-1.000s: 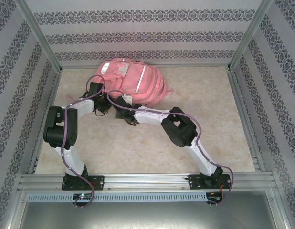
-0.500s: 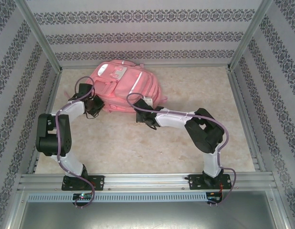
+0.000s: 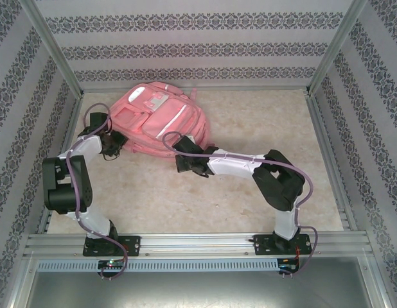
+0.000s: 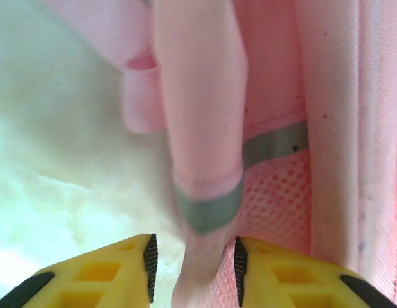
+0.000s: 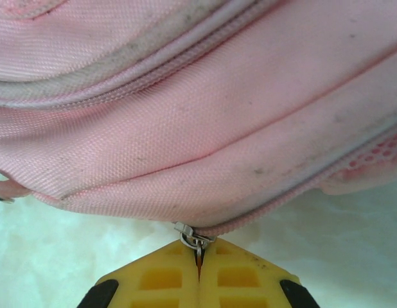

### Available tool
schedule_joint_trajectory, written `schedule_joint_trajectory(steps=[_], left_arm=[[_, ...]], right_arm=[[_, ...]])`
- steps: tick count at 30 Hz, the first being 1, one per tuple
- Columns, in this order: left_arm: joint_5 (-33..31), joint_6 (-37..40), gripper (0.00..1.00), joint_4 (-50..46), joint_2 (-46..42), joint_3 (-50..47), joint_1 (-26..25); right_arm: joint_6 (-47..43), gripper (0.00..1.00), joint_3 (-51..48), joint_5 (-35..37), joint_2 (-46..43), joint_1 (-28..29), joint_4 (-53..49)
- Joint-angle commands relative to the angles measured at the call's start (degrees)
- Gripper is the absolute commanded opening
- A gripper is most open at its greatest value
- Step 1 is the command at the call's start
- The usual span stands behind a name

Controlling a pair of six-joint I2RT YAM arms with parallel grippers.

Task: Pack the student bag
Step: Zip the student bag at the middle-left of the table.

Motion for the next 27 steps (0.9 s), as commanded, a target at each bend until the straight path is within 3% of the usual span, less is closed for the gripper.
schedule_joint_trajectory(steps=[1, 5, 10, 12, 15, 20, 24, 27], left_arm=[[0.6, -2.7, 0.43, -2.6, -6.7, -3.5, -0.5], [1.0, -7.3, 0.46, -2.6, -14.7, -10.0, -4.6], [-0.8, -15.7, 0.46, 2.6, -21.7, -16.9, -15.5], [-1.7, -19.6, 0.52, 7.9, -22.6, -19.1, -20.1], [-3.5, -23.2, 0.63, 15.7, -21.9, -20.2, -25.8], [-7.9, -23.5, 0.73, 21.0, -18.0, -17.7, -31.9], [-10.5, -25.1, 0.73, 23.7, -14.0, -17.2, -34.4], [-11.4, -26.2, 0.66, 23.8, -9.8, -16.0, -35.3]], right_arm=[[0.3, 0.00, 2.2, -3.9, 2.0, 0.9, -2.4], [0.6, 0.00, 2.3, -4.9, 2.5, 1.0, -1.6], [0.2, 0.00, 1.4, -5.3, 1.8, 0.8, -1.4], [0.3, 0.00, 0.6, -5.7, 1.4, 0.5, -1.0], [0.5, 0.00, -0.3, -6.1, 0.8, -0.2, -0.7], [0.1, 0.00, -1.4, -6.4, -0.2, -0.8, -0.3], [0.4, 0.00, -2.2, -6.4, -0.5, -0.9, 0.1], [0.6, 0.00, -2.8, -6.4, -1.0, -0.9, 0.4]])
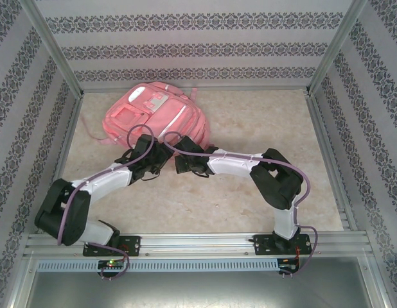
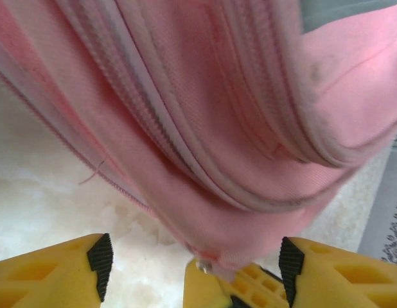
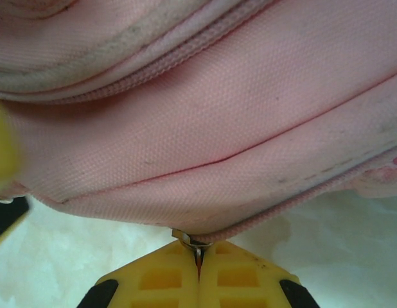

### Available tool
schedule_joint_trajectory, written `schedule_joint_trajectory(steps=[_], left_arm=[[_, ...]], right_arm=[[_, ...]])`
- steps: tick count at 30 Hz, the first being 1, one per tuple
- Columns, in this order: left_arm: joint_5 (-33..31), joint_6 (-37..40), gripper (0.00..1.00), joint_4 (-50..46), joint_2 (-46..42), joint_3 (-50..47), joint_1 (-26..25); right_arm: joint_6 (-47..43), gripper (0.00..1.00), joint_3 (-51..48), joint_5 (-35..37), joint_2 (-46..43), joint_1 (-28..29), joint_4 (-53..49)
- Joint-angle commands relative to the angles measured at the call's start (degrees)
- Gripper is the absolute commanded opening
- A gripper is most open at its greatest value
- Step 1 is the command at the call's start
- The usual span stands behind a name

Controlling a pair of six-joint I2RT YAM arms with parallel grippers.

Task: Pack the student bag
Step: Zip the student bag at the middle-left of the table.

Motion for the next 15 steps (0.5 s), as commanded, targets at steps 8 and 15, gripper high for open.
schedule_joint_trajectory(steps=[8, 15], left_arm=[[-12.4, -3.2, 0.00, -8.0, 2.5, 4.3, -1.9], [-18.9, -0.6, 0.00, -26.4, -4.8, 4.9, 0.0]], right_arm=[[-0.2, 0.00, -2.2, -0.3, -3.2, -0.3, -2.8], [-3.0, 0.00, -4.5, 2.4, -6.6, -4.0, -4.7]])
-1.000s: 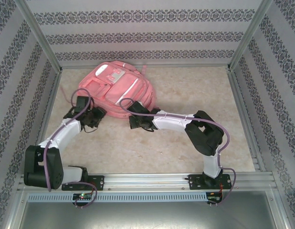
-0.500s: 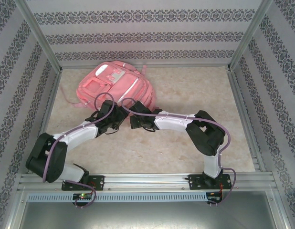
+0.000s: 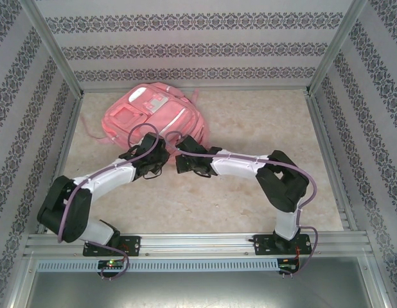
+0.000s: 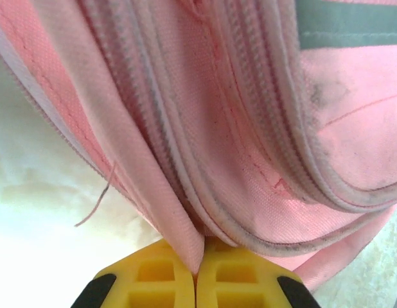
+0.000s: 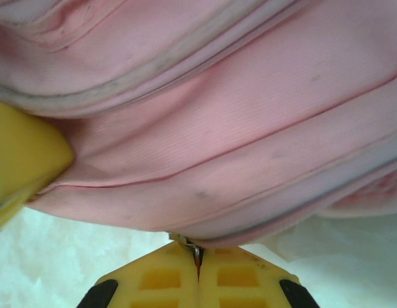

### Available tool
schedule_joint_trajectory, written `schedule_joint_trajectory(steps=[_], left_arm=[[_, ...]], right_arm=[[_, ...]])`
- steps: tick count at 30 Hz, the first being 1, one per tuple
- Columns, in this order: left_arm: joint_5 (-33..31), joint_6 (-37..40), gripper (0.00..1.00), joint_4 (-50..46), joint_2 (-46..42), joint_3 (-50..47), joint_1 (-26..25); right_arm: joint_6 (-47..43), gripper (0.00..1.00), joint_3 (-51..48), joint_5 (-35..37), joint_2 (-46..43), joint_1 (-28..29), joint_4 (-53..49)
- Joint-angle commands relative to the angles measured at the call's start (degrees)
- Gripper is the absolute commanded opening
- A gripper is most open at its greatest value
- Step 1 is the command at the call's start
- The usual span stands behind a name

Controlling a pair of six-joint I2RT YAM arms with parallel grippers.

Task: Pack the student bag
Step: Zip the student bag at the middle-left of the table.

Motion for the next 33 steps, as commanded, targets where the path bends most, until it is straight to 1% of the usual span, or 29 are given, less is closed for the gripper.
schedule_joint_trajectory(steps=[1, 4, 8, 10, 12, 14, 16, 19, 22, 24, 25, 26, 28, 29, 30, 33], left_arm=[[-10.3, 1.7, 0.00, -17.6, -5.5, -0.3, 2.6], [-11.6, 2.7, 0.00, -22.8, -10.0, -1.8, 5.3], [-11.6, 5.8, 0.00, -26.1, -16.5, -4.6, 10.1], [-11.0, 8.4, 0.00, -27.6, -19.2, -5.5, 13.6], [-9.8, 11.6, 0.00, -28.4, -20.4, -6.0, 17.9], [-8.1, 14.9, 0.00, -29.4, -20.1, -5.6, 23.3], [-7.5, 18.9, 0.00, -29.4, -19.0, -5.1, 29.1], [-4.6, 22.9, 0.00, -28.0, -16.5, -3.7, 35.6], [-0.6, 25.6, 0.00, -26.9, -12.5, -1.4, 39.4], [2.4, 26.5, 0.00, -27.3, -10.8, 0.1, 40.4], [3.3, 26.7, 0.06, -27.8, -10.7, 0.6, 40.4], [4.6, 26.7, 0.14, -27.7, -11.1, 0.7, 40.4], [7.7, 25.7, 0.34, -28.1, -13.2, 0.3, 40.3], [9.1, 25.0, 0.38, -28.5, -14.5, -0.1, 40.3], [10.8, 23.8, 0.40, -29.2, -16.2, -0.7, 40.3], [15.9, 20.3, 0.44, -29.6, -21.1, -3.2, 39.0]], right_arm=[[-2.1, 0.00, -2.8, 3.6, -3.4, -3.9, -5.8], [-3.6, 0.00, -3.8, 4.4, -4.5, -6.1, -6.2], [-6.1, 0.00, -4.3, 4.9, -4.9, -8.4, -6.6], [-7.4, 0.00, -3.9, 4.3, -4.9, -9.1, -6.8], [-9.3, 0.00, -3.0, 1.5, -4.9, -8.7, -6.5], [-10.6, 0.00, -1.8, -0.4, -4.8, -6.6, -6.1], [-11.5, 0.00, -0.2, -1.9, -4.0, -3.3, -5.5], [-10.4, 0.00, 2.3, -5.3, -1.7, 0.8, -4.8], [-8.9, 0.00, 4.4, -8.4, 0.4, 4.4, -3.4], [-8.2, 0.00, 6.1, -8.9, 1.9, 6.5, -3.0], [-8.1, 0.00, 7.0, -9.2, 2.7, 7.5, -3.0], [-8.0, 0.00, 7.6, -8.9, 3.3, 8.1, -3.0], [-7.2, 0.00, 8.1, -9.2, 4.4, 8.5, -2.6], [-6.9, 0.00, 8.1, -9.5, 4.6, 8.5, -2.4], [-6.8, 0.00, 8.1, -9.3, 4.6, 8.5, -2.2], [-7.2, 0.00, 7.9, -8.6, 4.5, 8.5, -2.1]])
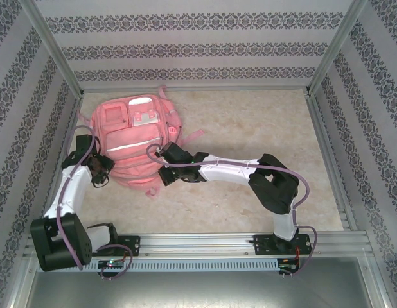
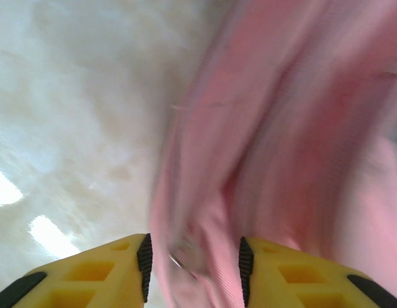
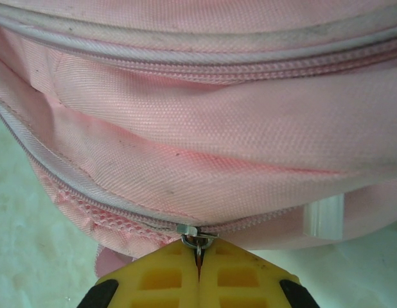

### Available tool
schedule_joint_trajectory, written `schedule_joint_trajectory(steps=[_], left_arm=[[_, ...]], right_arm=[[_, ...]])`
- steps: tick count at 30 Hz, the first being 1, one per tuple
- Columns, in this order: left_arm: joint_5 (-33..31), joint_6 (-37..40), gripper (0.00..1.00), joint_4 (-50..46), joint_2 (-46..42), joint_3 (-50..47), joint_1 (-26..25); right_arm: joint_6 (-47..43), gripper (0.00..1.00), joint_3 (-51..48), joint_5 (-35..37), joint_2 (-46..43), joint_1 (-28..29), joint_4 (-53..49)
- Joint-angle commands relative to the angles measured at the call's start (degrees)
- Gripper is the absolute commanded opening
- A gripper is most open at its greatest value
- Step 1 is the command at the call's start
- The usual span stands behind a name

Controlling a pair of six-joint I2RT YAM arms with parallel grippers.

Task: Pack the student bag
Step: Zip the student bag at the middle-left of the table.

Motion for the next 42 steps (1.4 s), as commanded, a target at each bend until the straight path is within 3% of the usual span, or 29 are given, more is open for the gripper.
schedule_joint_trajectory(steps=[1, 6, 13, 21, 25, 27, 30, 34, 42], left_arm=[[7.1, -4.6, 0.44, -1.9, -5.6, -2.3, -1.8], [11.3, -13.3, 0.44, 2.0, -9.8, -6.8, -9.1], [4.6, -27.5, 0.53, 15.6, -9.6, -11.4, -24.7], [-2.1, -29.6, 0.54, 21.5, -3.6, -11.5, -29.5], [-3.5, -28.5, 0.43, 22.8, 0.9, -10.9, -30.5], [-4.4, -28.4, 0.30, 22.0, 1.9, -10.8, -31.0], [-6.9, -28.8, 0.01, 18.3, 0.5, -10.9, -31.2], [-10.5, -27.9, 0.00, 10.7, -3.7, -9.9, -31.2], [-15.2, -24.0, 0.00, -0.4, -13.7, -9.0, -29.1]], right_arm=[[0.8, 0.00, 1.2, 0.0, 0.4, 0.4, -0.6], [1.0, 0.00, 0.6, -0.3, 0.4, -0.1, 0.1], [1.1, 0.00, -0.2, -0.5, 0.1, -0.2, 0.9], [1.5, 0.00, -1.3, -1.0, -0.6, -0.2, 1.4], [1.8, 0.00, -1.5, -1.0, -0.9, -0.2, 1.7], [1.7, 0.00, -1.6, -0.6, -1.2, -0.2, 1.7], [1.4, 0.00, -1.9, 0.4, -1.9, -0.5, 1.3], [0.0, 0.00, -3.7, 1.7, -3.3, -2.6, 0.8], [-5.8, 0.00, -5.5, 3.5, -5.0, -12.2, -0.7]])
